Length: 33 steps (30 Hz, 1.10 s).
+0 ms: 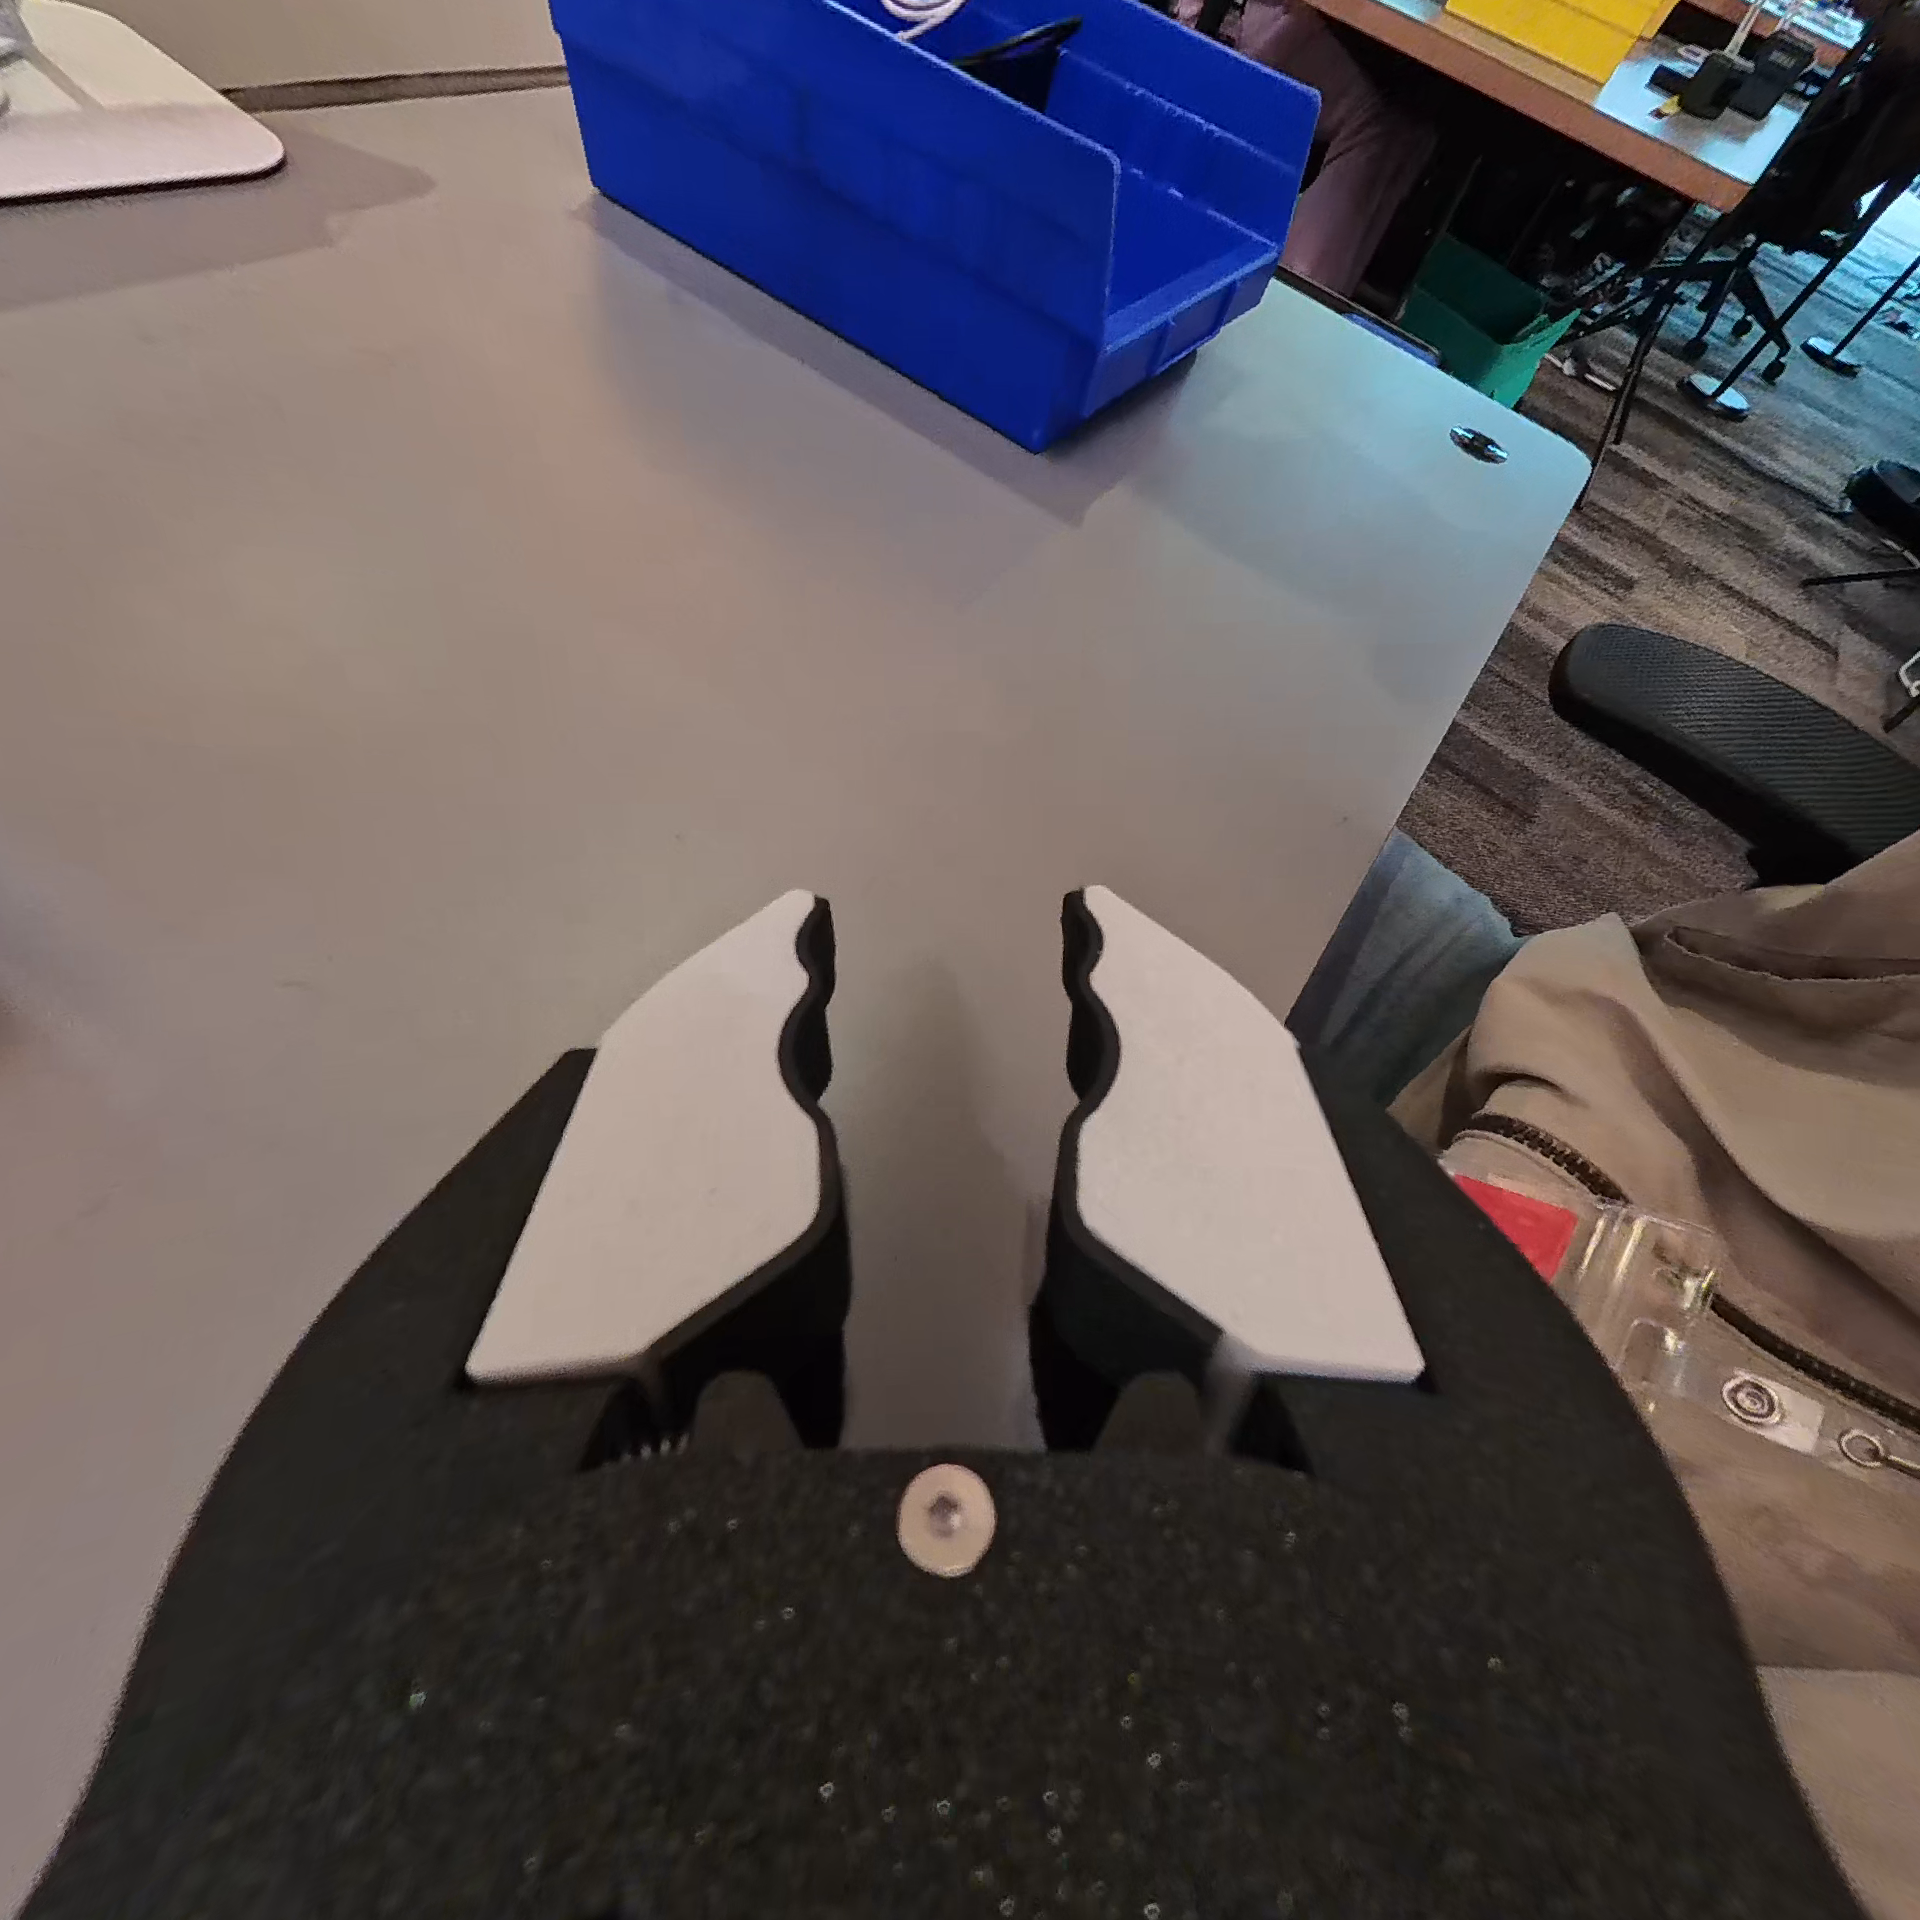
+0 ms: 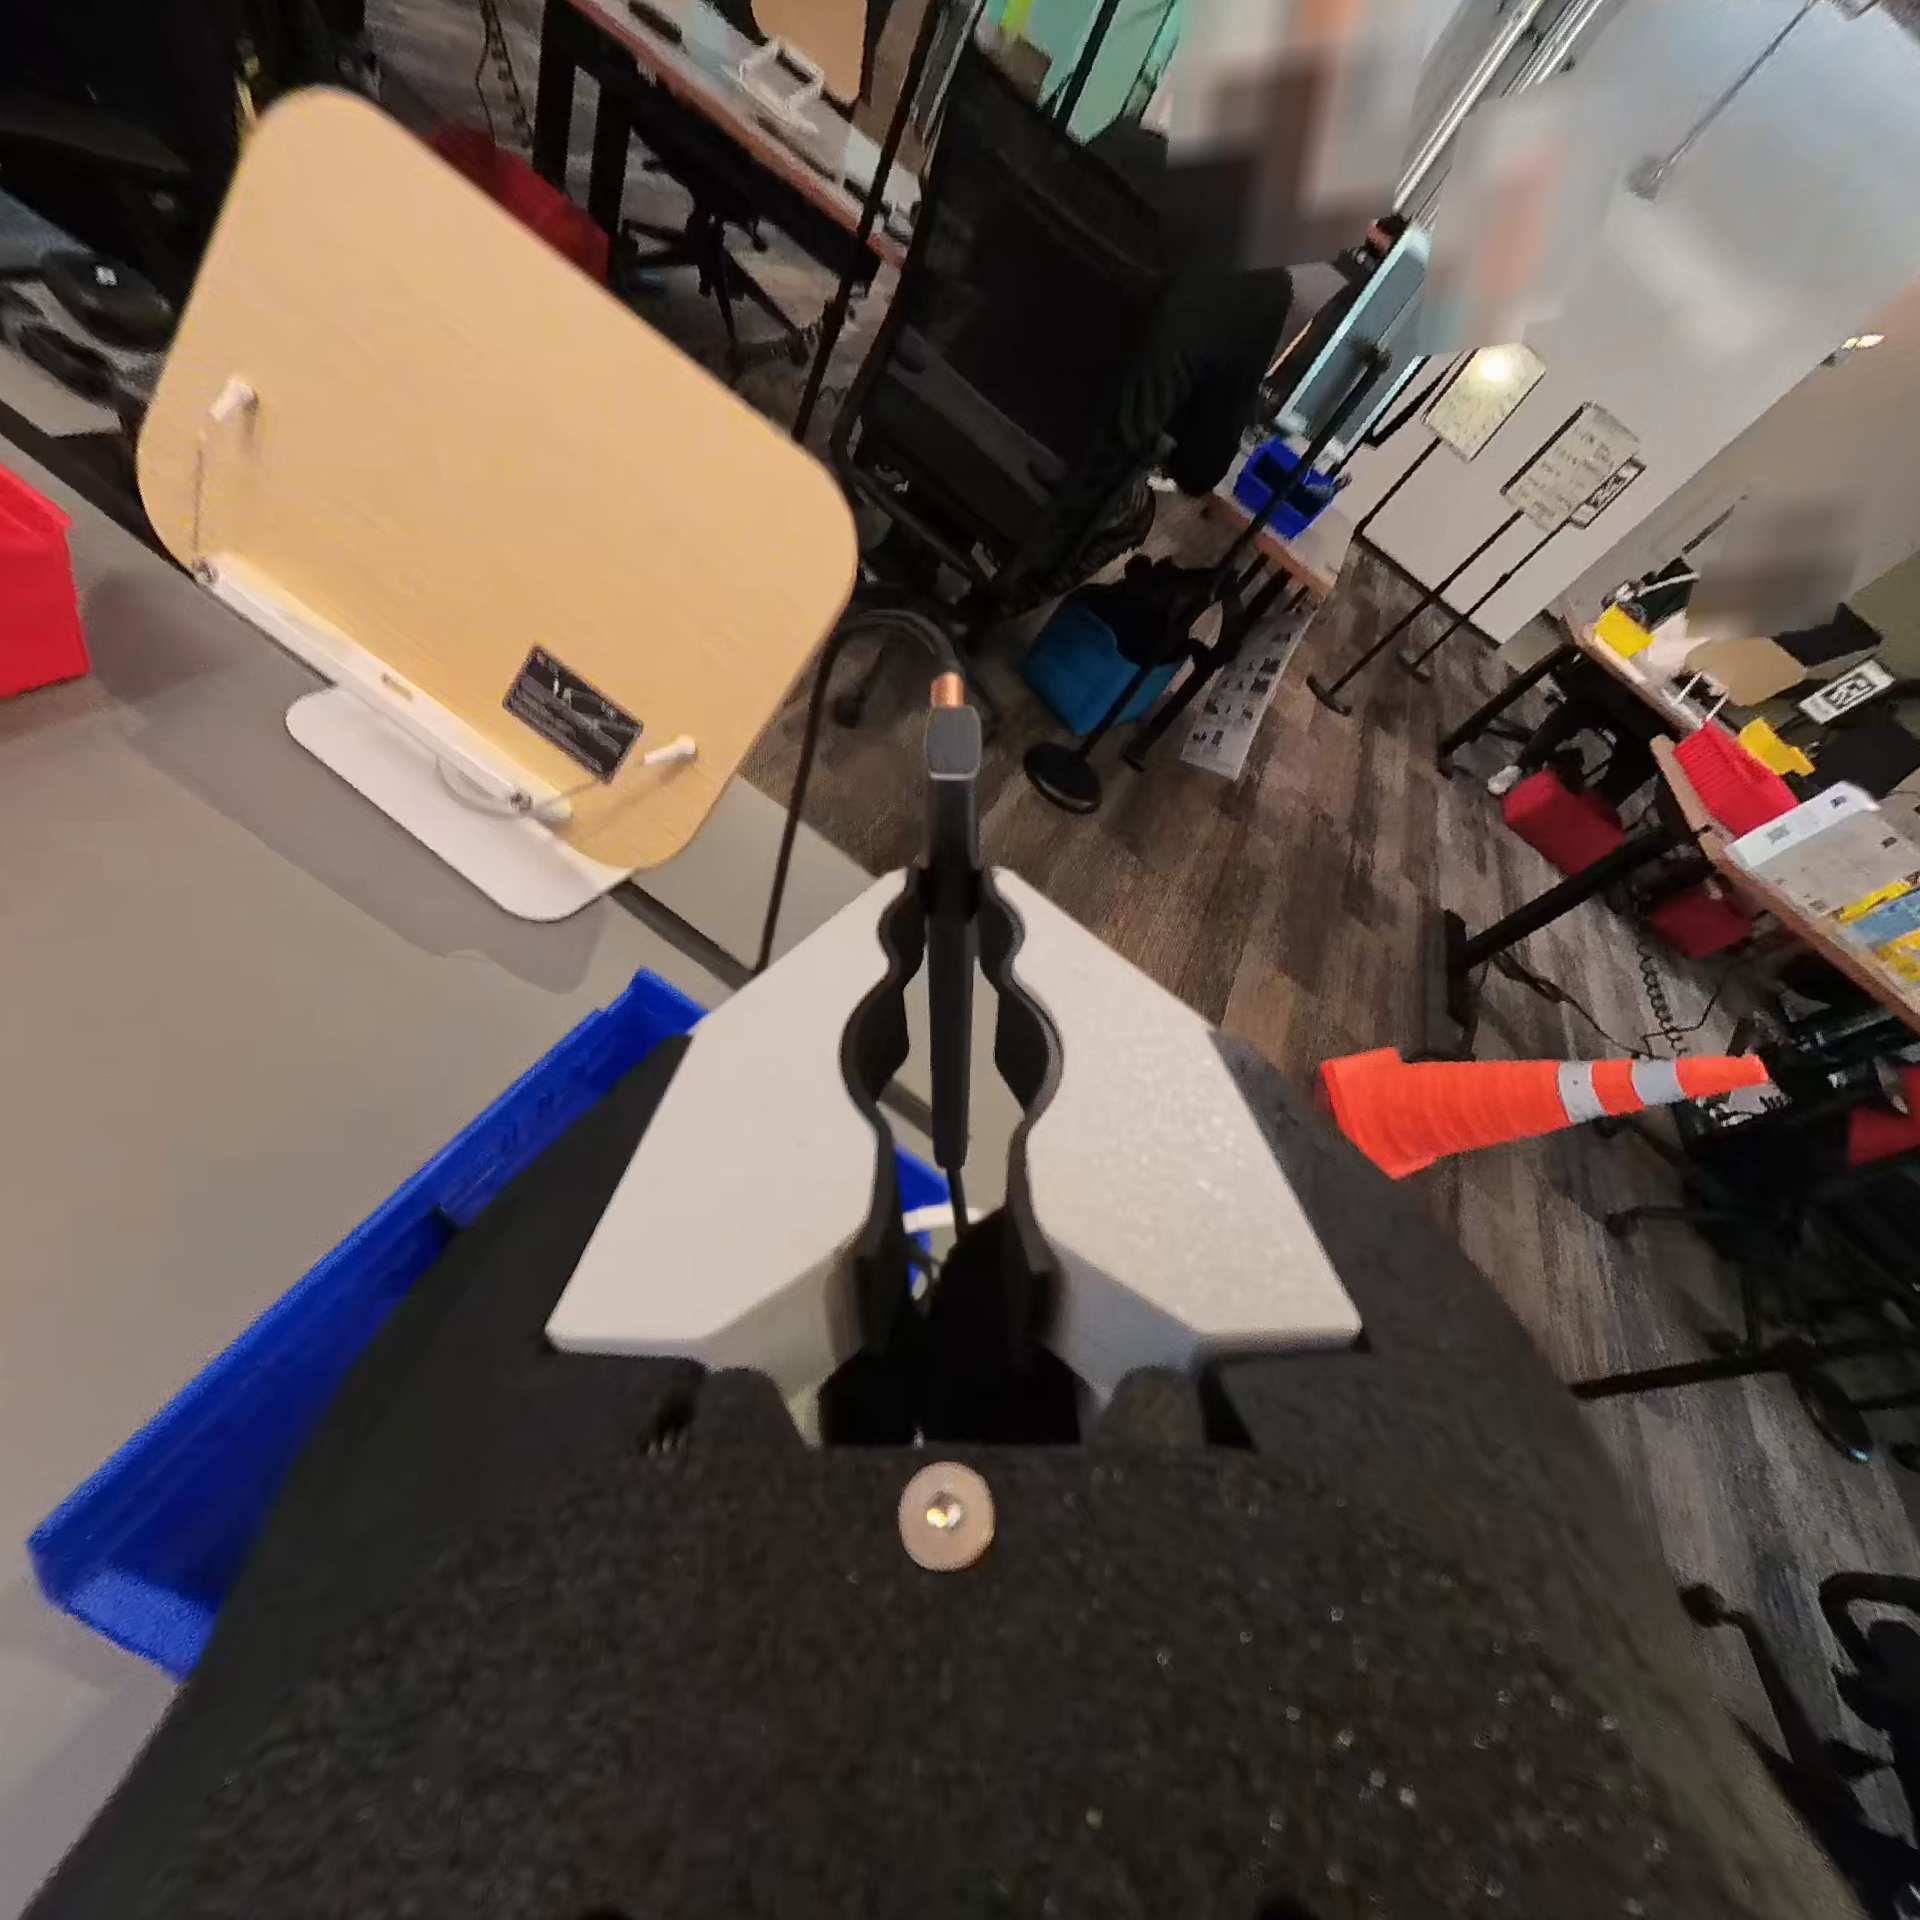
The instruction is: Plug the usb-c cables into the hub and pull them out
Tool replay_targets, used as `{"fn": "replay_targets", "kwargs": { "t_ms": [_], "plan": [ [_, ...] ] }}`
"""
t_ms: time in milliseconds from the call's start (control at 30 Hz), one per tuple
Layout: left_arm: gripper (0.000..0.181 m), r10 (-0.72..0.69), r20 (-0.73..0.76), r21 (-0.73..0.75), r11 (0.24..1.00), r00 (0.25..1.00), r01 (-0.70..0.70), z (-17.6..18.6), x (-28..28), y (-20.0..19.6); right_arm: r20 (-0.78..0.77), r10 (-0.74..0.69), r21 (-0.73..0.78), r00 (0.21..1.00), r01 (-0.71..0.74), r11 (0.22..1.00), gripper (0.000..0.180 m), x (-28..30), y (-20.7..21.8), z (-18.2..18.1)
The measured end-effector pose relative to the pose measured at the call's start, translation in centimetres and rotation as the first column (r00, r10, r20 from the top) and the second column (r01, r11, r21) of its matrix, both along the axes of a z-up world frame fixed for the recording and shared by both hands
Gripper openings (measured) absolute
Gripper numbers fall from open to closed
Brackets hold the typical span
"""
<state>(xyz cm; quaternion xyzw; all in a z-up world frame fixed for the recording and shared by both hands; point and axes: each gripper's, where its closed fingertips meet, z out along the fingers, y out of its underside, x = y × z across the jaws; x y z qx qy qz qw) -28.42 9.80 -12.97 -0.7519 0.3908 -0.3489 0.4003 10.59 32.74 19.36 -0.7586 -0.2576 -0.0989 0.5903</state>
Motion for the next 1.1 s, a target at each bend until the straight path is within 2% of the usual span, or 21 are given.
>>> {"fn": "replay_targets", "kwargs": {
  "t_ms": [333,567,767,900,1100],
  "plan": [
    [0.042,0.006,-0.001,0.008,1.000,1.000,-0.006,0.1,-0.2,0.0,-0.126,0.040,0.167,0.991,-0.018,0.986,0.009,-0.7,0.2,7.2],
    [0.042,0.000,-0.011,0.012,1.000,1.000,0.000,-0.1,0.0,-0.1,-0.042,-0.154,0.338,0.987,0.159,0.928,0.009,3.0,-1.6,15.6],
    [0.042,-0.002,-0.014,0.010,1.000,1.000,0.002,-0.2,0.1,-0.2,0.006,-0.178,0.388,0.984,0.162,0.907,0.009,2.3,-2.4,18.3],
    [0.042,0.000,-0.016,0.011,1.000,1.000,0.000,-0.2,0.0,-0.1,-0.020,-0.288,0.471,0.957,0.263,0.842,0.009,4.3,-3.3,21.4],
    [0.042,0.005,-0.015,-0.010,1.000,1.000,-0.005,-0.5,-0.1,0.2,-0.053,-0.269,0.556,0.962,0.252,0.792,0.009,4.1,-3.9,23.1]
  ]
}}
